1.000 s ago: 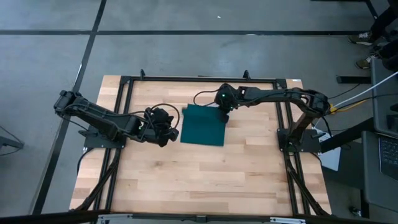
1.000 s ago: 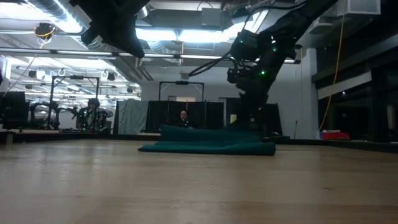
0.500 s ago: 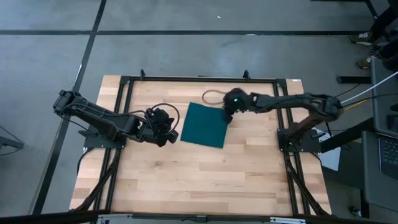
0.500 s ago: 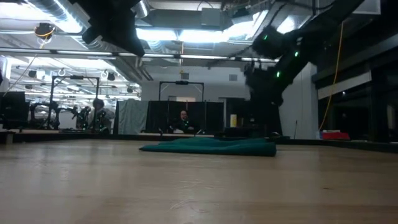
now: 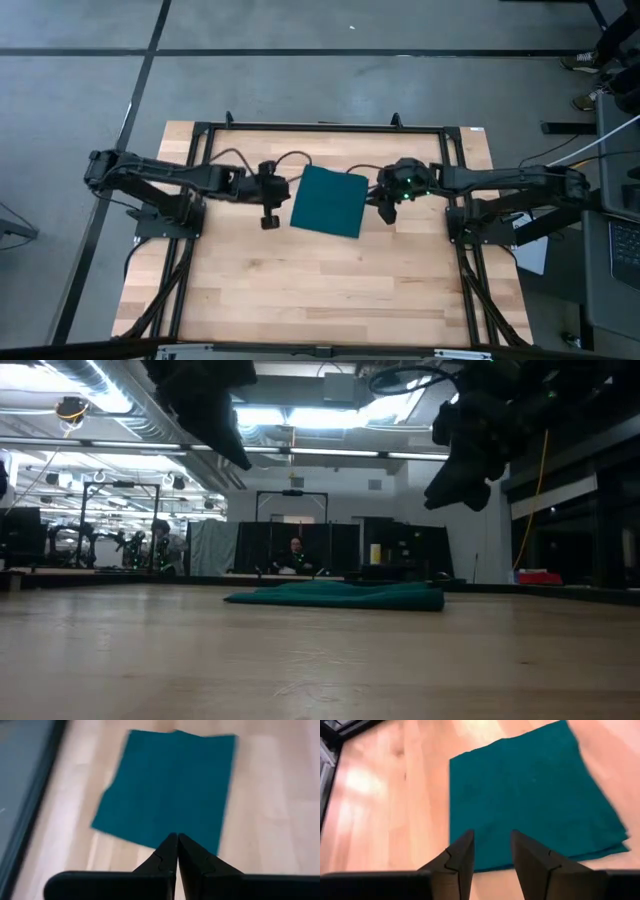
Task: Fold microfiber towels
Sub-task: Fold the green towel
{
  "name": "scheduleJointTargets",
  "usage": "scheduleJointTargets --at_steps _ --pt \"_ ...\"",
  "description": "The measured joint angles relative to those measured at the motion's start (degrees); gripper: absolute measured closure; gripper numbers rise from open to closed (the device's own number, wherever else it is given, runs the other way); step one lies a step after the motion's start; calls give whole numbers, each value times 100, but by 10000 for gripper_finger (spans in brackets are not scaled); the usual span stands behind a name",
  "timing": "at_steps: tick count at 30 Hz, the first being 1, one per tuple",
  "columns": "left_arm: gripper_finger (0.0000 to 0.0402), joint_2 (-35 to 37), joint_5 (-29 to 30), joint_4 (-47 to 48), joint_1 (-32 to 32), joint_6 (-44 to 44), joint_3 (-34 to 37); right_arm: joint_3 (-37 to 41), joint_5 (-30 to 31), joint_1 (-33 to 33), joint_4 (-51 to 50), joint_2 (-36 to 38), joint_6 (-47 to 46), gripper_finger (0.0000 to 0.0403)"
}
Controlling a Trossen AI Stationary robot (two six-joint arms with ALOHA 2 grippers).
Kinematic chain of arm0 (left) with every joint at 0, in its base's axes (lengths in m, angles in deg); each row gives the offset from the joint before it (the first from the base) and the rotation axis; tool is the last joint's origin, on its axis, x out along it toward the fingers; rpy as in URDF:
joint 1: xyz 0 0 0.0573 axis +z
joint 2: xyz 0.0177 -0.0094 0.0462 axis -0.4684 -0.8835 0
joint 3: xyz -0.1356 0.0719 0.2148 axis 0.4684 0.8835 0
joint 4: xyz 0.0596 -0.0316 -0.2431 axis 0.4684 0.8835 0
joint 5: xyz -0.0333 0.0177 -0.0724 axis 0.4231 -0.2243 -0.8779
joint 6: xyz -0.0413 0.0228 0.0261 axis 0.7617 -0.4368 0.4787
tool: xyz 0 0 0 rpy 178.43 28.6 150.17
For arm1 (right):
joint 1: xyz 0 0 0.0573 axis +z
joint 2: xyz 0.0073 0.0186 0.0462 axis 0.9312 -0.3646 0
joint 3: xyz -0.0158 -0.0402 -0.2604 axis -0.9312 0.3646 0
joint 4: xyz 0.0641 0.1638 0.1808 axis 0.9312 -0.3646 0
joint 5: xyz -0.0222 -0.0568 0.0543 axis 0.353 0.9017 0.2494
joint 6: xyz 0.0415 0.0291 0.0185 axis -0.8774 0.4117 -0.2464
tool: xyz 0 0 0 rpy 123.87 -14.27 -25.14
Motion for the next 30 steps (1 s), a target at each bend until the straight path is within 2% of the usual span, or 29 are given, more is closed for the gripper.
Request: scheduleJointTargets --at_steps 2,4,9,11,13,15,17,23,27,30 --pt "389 -1 -714 21 283 -456 0 0 38 148 -69 36 -233 278" --pt "382 -1 -1199 74 507 -492 0 0 109 356 -69 34 -423 278" --pt "369 -95 -1355 33 1097 119 4 0 1038 571 -41 34 -468 268" --pt "369 -195 -1737 -161 1435 365 4 0 1281 416 -22 34 -649 263" --pt "370 -371 -2340 -241 1738 556 4 0 1183 203 -19 34 -897 260" --pt "372 -560 -2919 -339 1912 664 4 0 809 109 55 32 -1067 260" --pt "372 -720 -3235 -341 1893 612 4 -2 527 188 108 32 -1165 263" --pt "372 -1196 -3195 -416 1637 503 7 262 455 596 146 14 -1705 283" --pt "373 -1319 -3242 -408 1384 632 7 667 244 1103 963 13 -2379 293" --pt "373 -1324 -2818 -451 1098 851 7 834 426 1460 1304 14 -2670 299"
